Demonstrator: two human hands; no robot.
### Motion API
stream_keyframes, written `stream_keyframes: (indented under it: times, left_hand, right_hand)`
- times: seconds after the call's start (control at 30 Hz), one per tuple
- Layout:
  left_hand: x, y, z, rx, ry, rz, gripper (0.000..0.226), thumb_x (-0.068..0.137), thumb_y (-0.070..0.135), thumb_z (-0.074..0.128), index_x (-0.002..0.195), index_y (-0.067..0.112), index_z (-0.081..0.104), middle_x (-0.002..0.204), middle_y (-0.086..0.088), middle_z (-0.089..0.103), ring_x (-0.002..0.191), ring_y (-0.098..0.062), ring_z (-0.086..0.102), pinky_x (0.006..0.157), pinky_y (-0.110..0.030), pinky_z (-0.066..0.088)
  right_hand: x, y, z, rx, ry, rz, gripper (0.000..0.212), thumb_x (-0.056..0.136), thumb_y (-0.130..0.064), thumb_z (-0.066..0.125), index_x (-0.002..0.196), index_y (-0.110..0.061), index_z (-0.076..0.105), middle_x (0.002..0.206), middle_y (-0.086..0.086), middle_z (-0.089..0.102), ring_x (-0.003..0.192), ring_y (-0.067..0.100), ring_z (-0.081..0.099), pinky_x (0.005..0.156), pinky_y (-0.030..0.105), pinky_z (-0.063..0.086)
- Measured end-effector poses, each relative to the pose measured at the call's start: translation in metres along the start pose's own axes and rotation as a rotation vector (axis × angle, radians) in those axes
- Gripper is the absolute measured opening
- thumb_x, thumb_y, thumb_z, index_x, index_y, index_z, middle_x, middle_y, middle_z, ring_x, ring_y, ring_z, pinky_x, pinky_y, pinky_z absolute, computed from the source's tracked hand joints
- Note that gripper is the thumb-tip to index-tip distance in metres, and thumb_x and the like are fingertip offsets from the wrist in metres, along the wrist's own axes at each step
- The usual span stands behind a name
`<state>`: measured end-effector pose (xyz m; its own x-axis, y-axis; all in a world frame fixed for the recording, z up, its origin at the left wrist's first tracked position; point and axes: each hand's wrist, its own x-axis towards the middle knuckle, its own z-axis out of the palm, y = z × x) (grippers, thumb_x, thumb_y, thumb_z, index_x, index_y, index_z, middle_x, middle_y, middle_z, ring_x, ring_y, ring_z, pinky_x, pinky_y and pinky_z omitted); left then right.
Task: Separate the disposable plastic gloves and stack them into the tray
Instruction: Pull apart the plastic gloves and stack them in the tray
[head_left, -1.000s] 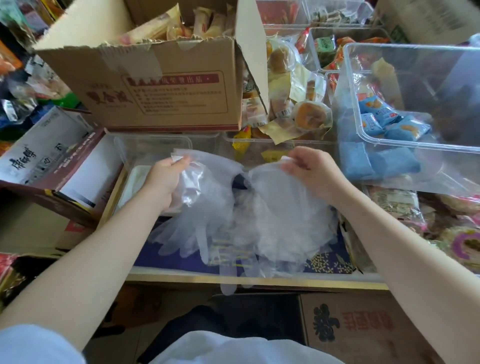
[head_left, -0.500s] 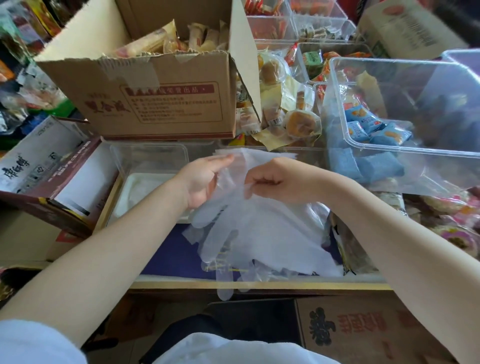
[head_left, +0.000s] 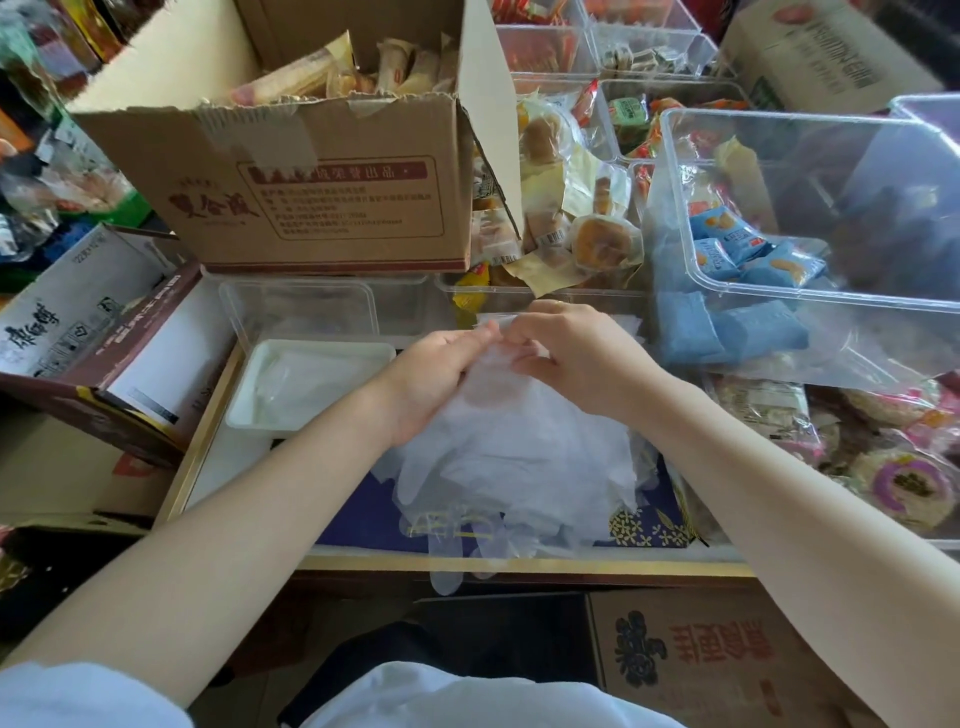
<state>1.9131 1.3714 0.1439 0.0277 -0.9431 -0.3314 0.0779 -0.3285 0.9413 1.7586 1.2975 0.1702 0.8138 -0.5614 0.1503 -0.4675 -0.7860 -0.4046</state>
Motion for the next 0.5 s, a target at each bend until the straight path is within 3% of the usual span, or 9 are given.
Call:
stream_keyframes:
  times: [0.1, 0.2, 0.27, 0.37, 0.43, 0.47, 0.5]
  left_hand:
    - [-0.005, 0.002, 0.001, 0.137, -0.134, 0.063, 0.047, 0.079, 0.055, 0.057, 0.112, 0.023, 0.069, 0.116, -0.004, 0.068, 0.112, -0.019, 0.061, 0.103, -0.036, 0.042]
    - [-0.006, 0.002, 0.004, 0.261, -0.154, 0.094, 0.025, 0.088, 0.023, 0.062, 0.112, 0.016, 0.068, 0.109, -0.008, 0.069, 0.098, -0.017, 0.063, 0.095, -0.035, 0.046]
    - [-0.003, 0.001, 0.002, 0.350, -0.113, 0.102, 0.020, 0.093, 0.010, 0.056, 0.107, 0.014, 0.069, 0.097, -0.003, 0.070, 0.090, -0.014, 0.062, 0.093, -0.038, 0.045]
    - [-0.001, 0.002, -0.001, 0.415, -0.123, 0.081, 0.018, 0.093, 0.010, 0.055, 0.101, 0.013, 0.071, 0.093, -0.001, 0.070, 0.088, -0.013, 0.061, 0.096, -0.040, 0.044]
    - [-0.001, 0.004, -0.001, 0.441, -0.159, 0.094, 0.017, 0.094, 0.009, 0.055, 0.099, 0.009, 0.071, 0.099, -0.004, 0.070, 0.090, -0.015, 0.062, 0.097, -0.042, 0.044]
    - [-0.002, 0.005, -0.001, 0.453, -0.169, 0.102, 0.018, 0.094, 0.008, 0.054, 0.100, 0.010, 0.071, 0.102, -0.003, 0.070, 0.092, -0.016, 0.064, 0.097, -0.042, 0.045]
    - [-0.002, 0.006, -0.001, 0.460, -0.174, 0.113, 0.020, 0.094, 0.007, 0.053, 0.101, 0.013, 0.071, 0.105, -0.002, 0.071, 0.095, -0.016, 0.065, 0.096, -0.039, 0.046]
  right_hand:
    - [-0.001, 0.001, -0.002, -0.036, 0.026, 0.009, 0.015, 0.087, -0.019, 0.063, 0.101, -0.014, 0.065, 0.098, 0.001, 0.062, 0.081, 0.016, 0.050, 0.071, 0.033, 0.047]
    - [-0.003, 0.003, -0.004, -0.068, 0.015, 0.036, 0.016, 0.083, -0.028, 0.067, 0.092, -0.016, 0.063, 0.090, -0.005, 0.055, 0.085, 0.020, 0.053, 0.071, 0.037, 0.049]
    - [-0.004, 0.009, -0.003, -0.035, 0.038, 0.025, 0.018, 0.079, -0.029, 0.072, 0.089, -0.016, 0.064, 0.099, -0.001, 0.056, 0.096, 0.024, 0.053, 0.077, 0.038, 0.048]
    - [-0.004, 0.019, -0.002, 0.107, 0.007, 0.055, 0.030, 0.077, -0.030, 0.074, 0.098, -0.015, 0.058, 0.122, 0.004, 0.054, 0.112, 0.024, 0.048, 0.092, 0.037, 0.041]
    - [-0.003, 0.021, -0.004, 0.308, -0.113, 0.182, 0.044, 0.078, -0.030, 0.073, 0.114, -0.016, 0.052, 0.118, -0.001, 0.056, 0.107, 0.016, 0.053, 0.090, 0.028, 0.043]
    - [-0.003, 0.021, -0.004, 0.374, -0.186, 0.230, 0.042, 0.079, -0.029, 0.072, 0.115, -0.017, 0.054, 0.109, -0.004, 0.058, 0.099, 0.011, 0.055, 0.085, 0.025, 0.045]
    - [-0.003, 0.024, -0.003, 0.389, -0.252, 0.228, 0.027, 0.081, -0.028, 0.071, 0.104, -0.020, 0.060, 0.096, -0.007, 0.058, 0.086, 0.008, 0.055, 0.075, 0.023, 0.045]
